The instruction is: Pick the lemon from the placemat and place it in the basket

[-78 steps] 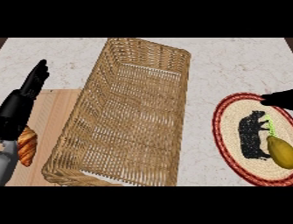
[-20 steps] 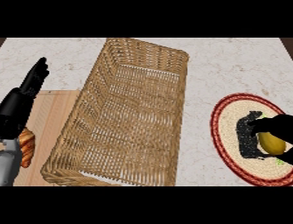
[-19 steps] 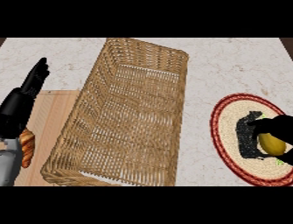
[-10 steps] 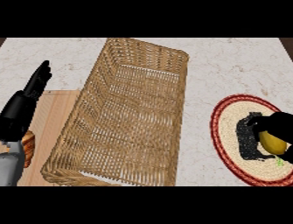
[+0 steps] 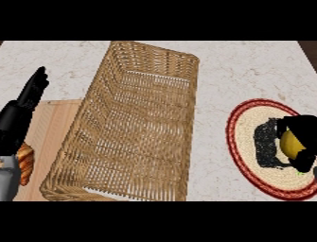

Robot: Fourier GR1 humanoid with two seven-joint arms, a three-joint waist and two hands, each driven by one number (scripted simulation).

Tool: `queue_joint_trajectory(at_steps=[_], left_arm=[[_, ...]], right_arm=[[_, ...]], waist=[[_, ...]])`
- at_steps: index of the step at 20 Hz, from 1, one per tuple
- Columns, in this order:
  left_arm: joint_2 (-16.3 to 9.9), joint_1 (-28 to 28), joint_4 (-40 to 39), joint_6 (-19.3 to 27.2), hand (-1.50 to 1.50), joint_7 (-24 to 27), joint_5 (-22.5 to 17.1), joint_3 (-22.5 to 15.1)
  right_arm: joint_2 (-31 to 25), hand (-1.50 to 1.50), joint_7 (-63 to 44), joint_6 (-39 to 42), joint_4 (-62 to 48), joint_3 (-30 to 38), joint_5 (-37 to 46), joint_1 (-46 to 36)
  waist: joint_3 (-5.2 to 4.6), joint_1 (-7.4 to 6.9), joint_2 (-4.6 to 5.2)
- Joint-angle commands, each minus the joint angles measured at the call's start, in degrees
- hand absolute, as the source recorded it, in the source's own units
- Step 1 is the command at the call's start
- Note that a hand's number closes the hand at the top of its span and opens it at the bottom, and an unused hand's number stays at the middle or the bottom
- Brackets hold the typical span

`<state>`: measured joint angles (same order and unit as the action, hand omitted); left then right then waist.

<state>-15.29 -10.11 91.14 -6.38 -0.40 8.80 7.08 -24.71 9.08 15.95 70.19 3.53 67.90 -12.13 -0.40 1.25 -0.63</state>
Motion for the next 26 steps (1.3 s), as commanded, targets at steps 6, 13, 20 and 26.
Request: queue_joint_trajectory(at_steps=[6, 13, 20, 26], left_arm=[[0.5, 0.8, 0.5, 1.1, 0.00, -0.6, 1.6, -0.7], [-1.1, -0.5, -0.1, -1.0, 0.00, -0.7, -0.8, 1.3], [1.3, -0.3, 1.6, 0.2, 0.00, -1.5, 1.3, -1.6], [-0.6, -3.1, -0.7, -1.6, 0.00, -1.7, -0.1, 0.2]], right_arm=[[11.1, 1.50, -11.6, -8.4, 19.4, 10.3, -9.7, -1.6], [19.6, 1.50, -19.0, 1.3, 38.2, 11.3, -25.4, -10.2], [20.3, 1.50, -41.0, 14.3, 48.2, 8.3, -32.6, -28.8], [24.6, 1.50, -61.3, 16.3, 42.9, 2.0, -34.9, -46.4]], waist=[[0.36, 0.73, -0.11], [0.29, 0.31, -0.18], [0.28, -1.09, 0.11], [0.26, -1.57, 0.24]])
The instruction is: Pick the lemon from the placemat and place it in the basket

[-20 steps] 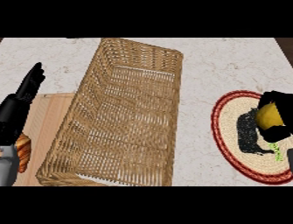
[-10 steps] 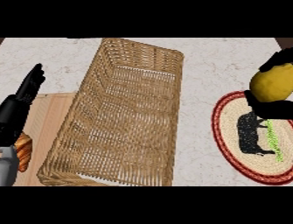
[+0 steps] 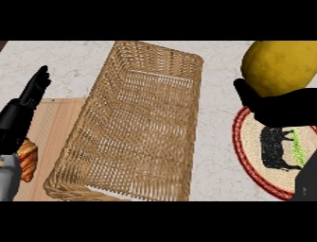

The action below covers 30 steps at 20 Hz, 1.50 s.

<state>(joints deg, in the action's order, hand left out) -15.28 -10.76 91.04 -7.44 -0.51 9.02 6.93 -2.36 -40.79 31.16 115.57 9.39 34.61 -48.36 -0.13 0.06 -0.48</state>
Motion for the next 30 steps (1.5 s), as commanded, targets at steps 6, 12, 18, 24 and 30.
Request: queue_joint_trajectory(at_steps=[6, 12, 18, 24, 30], left_arm=[[0.9, -2.0, -2.8, 0.2, 0.00, 2.1, 0.8, -0.5], [0.0, -3.5, -5.4, 0.2, 0.00, 2.6, 0.8, 1.0], [1.5, -1.5, -1.2, 0.7, 0.00, 0.1, 1.7, -1.0], [0.9, -0.7, -1.3, -0.2, 0.00, 0.0, 0.1, 0.7], [1.4, -1.1, -0.6, 0.2, 0.00, -0.8, 0.7, 0.1]], right_arm=[[2.3, 1.50, -17.1, -4.0, -16.0, -6.5, -3.3, -21.4], [2.3, 1.50, -21.7, -10.4, -25.2, -13.0, -6.7, -24.7], [2.3, 1.50, -22.8, -8.8, -30.6, -15.0, -10.1, -23.1], [1.7, 1.50, -25.7, -3.8, -34.1, -22.2, -5.4, -23.6], [-0.8, 1.50, -23.7, 2.4, -33.6, -26.1, -5.2, -21.7]], waist=[[0.03, -0.76, 0.40], [0.04, -0.89, 0.45], [0.08, -0.73, 0.37], [0.06, -0.42, 0.11], [0.11, 0.36, 0.01]])
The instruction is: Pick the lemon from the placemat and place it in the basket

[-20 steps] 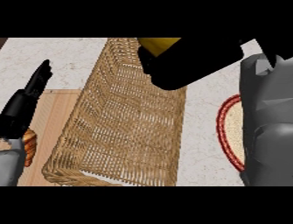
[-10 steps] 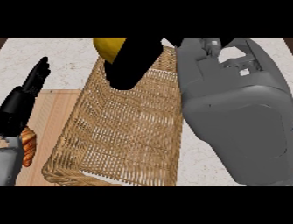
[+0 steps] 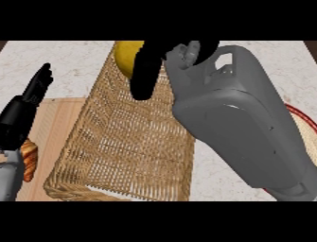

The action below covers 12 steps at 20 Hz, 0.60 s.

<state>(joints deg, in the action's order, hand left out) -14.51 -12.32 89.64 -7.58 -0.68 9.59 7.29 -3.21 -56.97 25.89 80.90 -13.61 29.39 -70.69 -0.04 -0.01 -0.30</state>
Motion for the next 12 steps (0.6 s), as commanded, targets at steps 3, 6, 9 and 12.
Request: queue_joint_trajectory(at_steps=[3, 6, 9, 12], left_arm=[[-0.3, -0.7, -1.0, -0.2, 0.00, 0.8, -0.5, 1.0], [-0.2, 0.5, -3.6, 0.1, 0.00, 4.3, 0.3, 1.1], [1.1, -0.5, 0.5, 0.6, 0.00, -0.7, 1.4, -1.2], [1.2, -1.3, 0.8, 0.7, 0.00, -1.0, 1.0, -0.7]], right_arm=[[-0.2, -1.50, -6.0, 8.7, -1.5, 2.5, -4.4, 0.0], [2.5, -1.50, -5.8, 7.4, -1.6, 2.9, -5.2, 1.0], [1.2, -1.50, -1.2, 4.5, -4.2, 5.3, -6.0, 1.5], [3.1, -1.50, -2.2, -7.7, -0.8, -0.4, -4.3, 3.6]], waist=[[0.02, 0.30, 0.07], [0.01, 0.21, 0.16], [0.04, -0.17, 0.24], [0.03, -0.53, 0.22]])
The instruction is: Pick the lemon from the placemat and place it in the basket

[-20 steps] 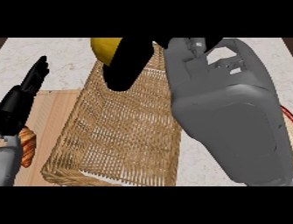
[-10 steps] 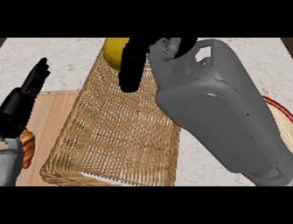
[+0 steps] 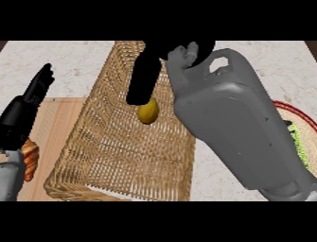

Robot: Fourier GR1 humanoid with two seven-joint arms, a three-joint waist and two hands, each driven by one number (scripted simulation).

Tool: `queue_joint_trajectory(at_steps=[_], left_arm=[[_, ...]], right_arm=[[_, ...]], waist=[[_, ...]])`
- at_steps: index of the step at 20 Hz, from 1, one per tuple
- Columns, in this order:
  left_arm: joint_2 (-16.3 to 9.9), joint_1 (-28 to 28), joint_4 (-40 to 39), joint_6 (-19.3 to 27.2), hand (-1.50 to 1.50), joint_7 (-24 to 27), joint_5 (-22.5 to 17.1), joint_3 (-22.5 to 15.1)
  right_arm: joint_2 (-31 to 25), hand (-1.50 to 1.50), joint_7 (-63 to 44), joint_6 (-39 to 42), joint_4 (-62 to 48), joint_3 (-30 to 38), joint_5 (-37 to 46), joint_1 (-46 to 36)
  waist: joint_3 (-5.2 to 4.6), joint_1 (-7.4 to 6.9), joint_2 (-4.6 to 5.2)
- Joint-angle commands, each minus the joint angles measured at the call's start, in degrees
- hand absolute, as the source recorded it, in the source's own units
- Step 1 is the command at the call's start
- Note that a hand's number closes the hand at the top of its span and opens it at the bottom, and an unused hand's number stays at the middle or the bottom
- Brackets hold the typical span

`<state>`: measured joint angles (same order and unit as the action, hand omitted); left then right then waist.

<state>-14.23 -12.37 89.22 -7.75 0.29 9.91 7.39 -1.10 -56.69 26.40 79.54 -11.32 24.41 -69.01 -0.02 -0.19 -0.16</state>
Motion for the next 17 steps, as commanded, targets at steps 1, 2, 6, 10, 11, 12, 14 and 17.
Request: queue_joint_trajectory(at_steps=[1, 2, 6, 10, 11, 12, 14, 17], left_arm=[[0.4, -1.4, -1.2, 0.0, 0.00, -0.4, 0.2, -0.3], [1.6, 0.5, -1.5, 1.2, 0.00, 0.9, 1.5, -1.3], [0.8, -0.3, -1.2, 0.1, 0.00, 0.6, 0.3, -0.6], [-1.4, 1.8, -0.3, -0.7, 0.00, 1.6, -0.3, 1.7], [0.5, 2.2, 0.5, 0.0, 0.00, 0.9, 0.0, 0.3], [0.1, 0.4, -1.0, 0.0, 0.00, 0.8, 0.0, 0.5], [-2.5, 0.7, 0.2, -1.6, 0.00, 0.0, -2.0, 3.4], [-1.0, 2.3, 2.8, -1.8, 0.00, -1.0, -1.6, 1.3]], right_arm=[[1.0, -1.50, -4.4, -8.3, 0.9, 2.6, -1.5, -2.5], [1.1, -1.50, -4.4, -11.1, 4.9, 4.0, -1.2, -0.5], [1.1, -1.50, -3.8, -20.5, 2.7, 11.8, 3.5, -2.9], [-2.4, -1.50, -1.0, -24.8, 5.2, 17.0, 6.6, 2.9], [-3.4, -1.50, -2.0, -23.9, 6.9, 18.1, 6.0, 2.6], [-2.7, -1.50, -2.1, -27.0, 6.8, 18.8, 7.6, 2.6], [-5.1, -1.50, -2.5, -25.8, 10.2, 20.8, 7.1, 5.4], [-11.1, -1.50, -0.6, -23.6, 12.8, 27.4, 3.7, 7.6]], waist=[[-0.01, -0.23, 0.07], [0.01, 0.25, -0.08], [-0.02, 0.06, 0.14], [0.03, 0.32, 0.15], [0.04, 0.50, -0.01], [0.02, 0.66, 0.11], [0.05, 0.56, -0.05], [0.08, 0.59, -0.12]])
